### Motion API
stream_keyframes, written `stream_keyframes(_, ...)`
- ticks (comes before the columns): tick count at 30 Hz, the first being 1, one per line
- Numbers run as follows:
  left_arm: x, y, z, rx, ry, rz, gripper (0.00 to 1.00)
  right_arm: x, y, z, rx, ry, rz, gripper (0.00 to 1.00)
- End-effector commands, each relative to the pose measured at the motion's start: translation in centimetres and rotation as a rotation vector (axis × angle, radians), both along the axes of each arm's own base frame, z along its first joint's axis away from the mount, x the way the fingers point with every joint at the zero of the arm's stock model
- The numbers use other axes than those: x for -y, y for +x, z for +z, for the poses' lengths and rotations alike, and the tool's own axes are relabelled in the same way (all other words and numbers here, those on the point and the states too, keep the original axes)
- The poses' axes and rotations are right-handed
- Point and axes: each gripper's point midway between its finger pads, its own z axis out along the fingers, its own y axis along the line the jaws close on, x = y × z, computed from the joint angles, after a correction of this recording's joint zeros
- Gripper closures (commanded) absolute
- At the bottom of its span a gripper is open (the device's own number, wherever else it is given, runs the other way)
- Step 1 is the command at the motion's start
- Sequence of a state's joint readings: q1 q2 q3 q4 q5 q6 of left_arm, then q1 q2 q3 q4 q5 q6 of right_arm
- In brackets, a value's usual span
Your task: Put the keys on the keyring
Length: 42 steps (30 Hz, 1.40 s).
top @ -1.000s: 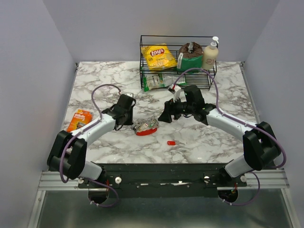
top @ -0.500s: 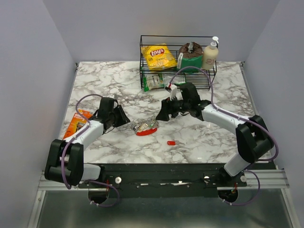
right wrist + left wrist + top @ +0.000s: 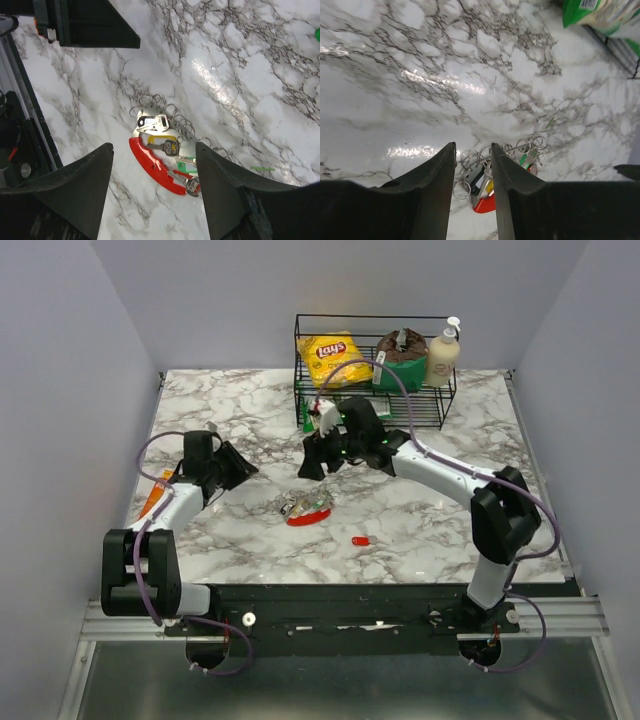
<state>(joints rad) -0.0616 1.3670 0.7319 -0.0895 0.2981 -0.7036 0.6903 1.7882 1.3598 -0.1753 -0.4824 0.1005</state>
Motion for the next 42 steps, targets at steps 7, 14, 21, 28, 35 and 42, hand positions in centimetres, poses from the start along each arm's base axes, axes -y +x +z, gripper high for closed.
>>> stream_keyframes(7, -7.5, 1.5, 6.8, 0.14, -0.206, 0.27, 0.5, -7.3, -0.3, -5.8, 0.114, -0.263, 0.014, 0.36)
stream_keyframes(14, -8.4, 1.6, 8.5, 0.181, -0.208, 0.254, 0.49, -9.1, 0.3, -8.4, 0.156, -0.346, -0.013, 0.48)
stream_keyframes(21, -8.1, 1.6, 7.9, 0.171, -0.212, 0.231, 0.49, -8.5, 0.4, -9.5, 0.119, -0.376, -0.065, 0.56)
stream_keyframes(28, -8.2, 1.6, 7.7, 0.171, -0.194, 0.225, 0.49, -8.0, 0.3, -11.1, 0.098, -0.408, -0.073, 0.56)
stream_keyframes(35, -8.3, 1.5, 7.4, 0.163, -0.18, 0.222, 0.49, -8.1, -0.6, -12.1, 0.065, -0.408, -0.044, 0.6)
stream_keyframes(42, -8.3, 1.4, 7.3, 0.162, -0.173, 0.219, 0.49, -8.1, -1.1, -13.4, 0.034, -0.416, -0.023, 0.64)
